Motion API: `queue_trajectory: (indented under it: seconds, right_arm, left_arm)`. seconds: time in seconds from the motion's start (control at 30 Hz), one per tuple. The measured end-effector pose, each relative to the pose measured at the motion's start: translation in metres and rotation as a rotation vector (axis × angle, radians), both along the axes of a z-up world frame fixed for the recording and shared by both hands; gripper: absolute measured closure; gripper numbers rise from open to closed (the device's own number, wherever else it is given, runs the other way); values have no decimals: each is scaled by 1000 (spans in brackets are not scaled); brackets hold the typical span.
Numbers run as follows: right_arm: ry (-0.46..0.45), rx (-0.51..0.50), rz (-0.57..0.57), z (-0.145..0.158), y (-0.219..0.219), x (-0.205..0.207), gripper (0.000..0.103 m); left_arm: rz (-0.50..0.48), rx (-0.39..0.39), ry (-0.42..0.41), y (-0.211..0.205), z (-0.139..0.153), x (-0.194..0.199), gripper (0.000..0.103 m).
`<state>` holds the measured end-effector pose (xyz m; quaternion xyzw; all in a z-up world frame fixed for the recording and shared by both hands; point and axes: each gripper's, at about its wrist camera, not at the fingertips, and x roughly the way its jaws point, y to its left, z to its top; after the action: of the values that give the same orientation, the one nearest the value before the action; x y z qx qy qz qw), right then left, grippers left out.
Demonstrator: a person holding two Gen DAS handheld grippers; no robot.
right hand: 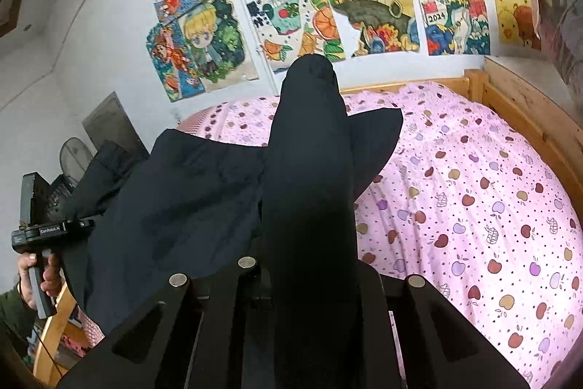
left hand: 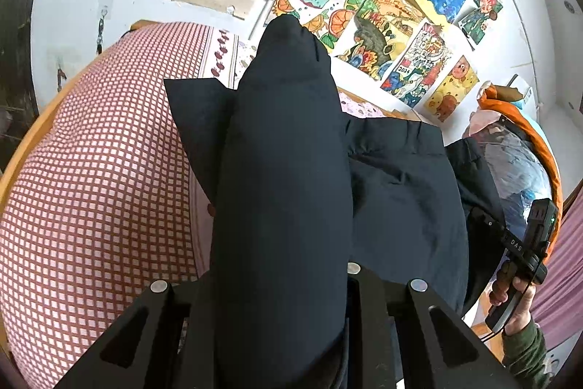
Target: Fold large clothes
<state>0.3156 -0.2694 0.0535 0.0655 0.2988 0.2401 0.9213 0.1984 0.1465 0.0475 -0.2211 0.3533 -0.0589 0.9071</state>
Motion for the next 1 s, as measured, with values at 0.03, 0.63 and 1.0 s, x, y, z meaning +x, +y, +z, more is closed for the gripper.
queue_trajectory:
  seconds: [0.03, 0.63, 1.0]
  right_arm:
    - [-4, 1, 2, 1, 2, -1, 90]
    - [93, -170, -98, -52, 24, 16, 83]
    - [45, -239, -185, -51, 24, 1, 24]
  left_arm:
    - [2, 7, -2, -1, 0, 3, 81]
    - [98, 1, 119, 16, -49, 31, 68]
    - [291, 93, 135, 17, -55, 12, 11]
